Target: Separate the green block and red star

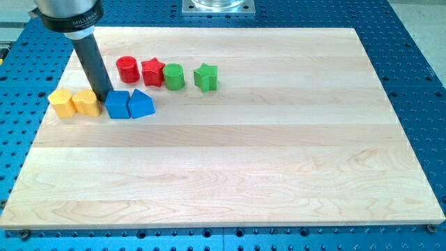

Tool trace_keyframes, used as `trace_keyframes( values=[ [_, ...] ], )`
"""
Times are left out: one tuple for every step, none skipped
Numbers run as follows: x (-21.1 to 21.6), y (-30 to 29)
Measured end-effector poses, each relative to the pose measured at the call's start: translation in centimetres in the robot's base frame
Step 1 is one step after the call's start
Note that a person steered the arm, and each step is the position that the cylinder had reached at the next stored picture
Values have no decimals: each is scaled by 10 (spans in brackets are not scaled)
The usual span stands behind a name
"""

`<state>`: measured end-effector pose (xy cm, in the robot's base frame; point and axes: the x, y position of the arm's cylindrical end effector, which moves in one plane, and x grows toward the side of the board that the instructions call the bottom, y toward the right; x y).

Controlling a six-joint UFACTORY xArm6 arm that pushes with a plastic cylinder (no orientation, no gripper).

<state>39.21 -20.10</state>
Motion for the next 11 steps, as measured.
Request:
trace_keyframes(
  values=[
    [-2,13],
    [-15,28],
    [-27,44],
    [-29,66],
    [-28,91],
    [-29,118],
    [-29,144],
    [-29,167],
    [-38,193],
    [-38,220],
    [-19,218]
  ],
)
